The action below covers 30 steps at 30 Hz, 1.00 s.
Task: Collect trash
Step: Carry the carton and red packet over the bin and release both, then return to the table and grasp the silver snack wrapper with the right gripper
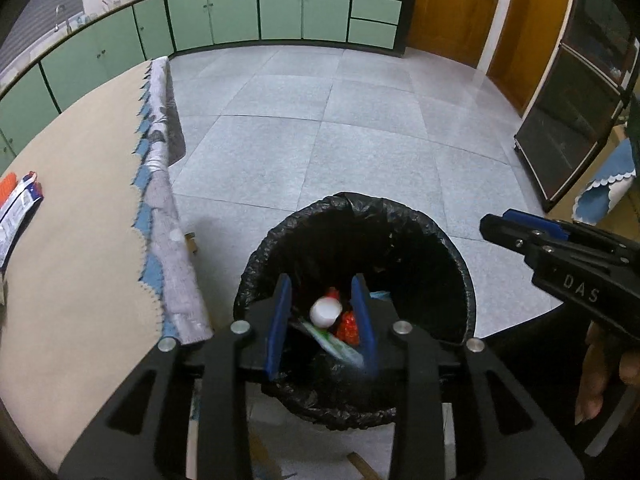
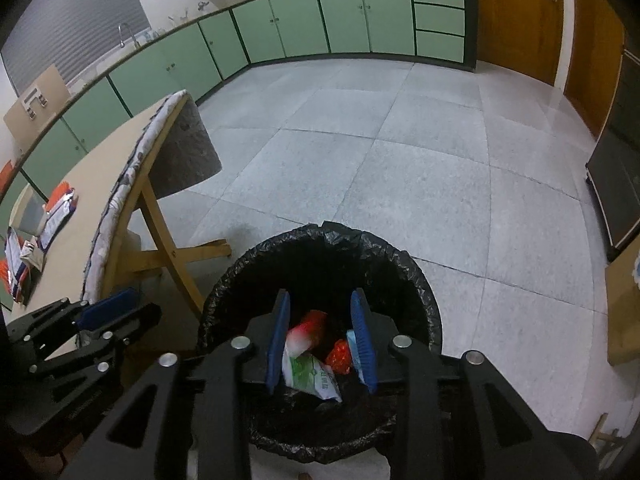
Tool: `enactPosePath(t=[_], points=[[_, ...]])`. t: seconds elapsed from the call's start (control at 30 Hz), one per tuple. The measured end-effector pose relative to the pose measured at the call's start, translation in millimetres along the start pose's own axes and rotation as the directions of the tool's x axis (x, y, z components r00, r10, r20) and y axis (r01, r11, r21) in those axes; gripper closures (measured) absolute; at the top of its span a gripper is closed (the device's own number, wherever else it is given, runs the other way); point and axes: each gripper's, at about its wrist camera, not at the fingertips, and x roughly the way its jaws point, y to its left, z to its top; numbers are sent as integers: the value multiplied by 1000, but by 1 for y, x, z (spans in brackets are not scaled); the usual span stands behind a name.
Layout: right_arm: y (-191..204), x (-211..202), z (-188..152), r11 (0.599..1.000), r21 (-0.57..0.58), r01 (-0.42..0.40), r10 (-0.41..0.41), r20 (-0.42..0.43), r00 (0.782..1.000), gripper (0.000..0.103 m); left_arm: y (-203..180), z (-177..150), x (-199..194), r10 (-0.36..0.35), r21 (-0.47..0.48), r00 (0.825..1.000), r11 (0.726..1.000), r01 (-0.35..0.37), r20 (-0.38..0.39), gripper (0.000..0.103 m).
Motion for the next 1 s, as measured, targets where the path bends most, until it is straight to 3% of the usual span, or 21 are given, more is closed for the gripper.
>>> enactPosePath(t=[0.1,0.17,0.23,0.3,0.37,0.5,0.77,0.9,1.0], points=[[4,-6,2,1000,-15,9,-9,11,1000,72,10,-5,-15,7,-21,1000,1000,-6,17,65],[10,-12,4,999,-32,5,-5,12,1000,71,21,-8,-35,38,-46,998,998,-36,49,46],[22,-23,7,998,-58,1,-1,13,1000,63,34,-12,-56,72,-81,995,994,-66,73,44],[38,-37,9,997,-73,-16,18,24,1000,46,51,-19,-77,102,-126,991,988,-91,86,37],[55,-48,11,995,-94,-43,47,41,998,41,73,-29,-103,174,-186,980,971,-153,101,22],[111,-72,7,972,-199,-125,145,89,985,33,120,-57,-154,305,-299,944,919,-258,123,16],[243,-89,-1,866,-437,-244,315,96,944,28,197,-103,-255,540,-470,828,776,-421,149,8],[303,-87,0,803,-508,-312,396,62,916,28,228,-118,-276,582,-520,800,733,-438,146,8],[342,-83,-2,753,-554,-354,446,34,894,28,252,-129,-282,585,-557,800,712,-428,134,8]])
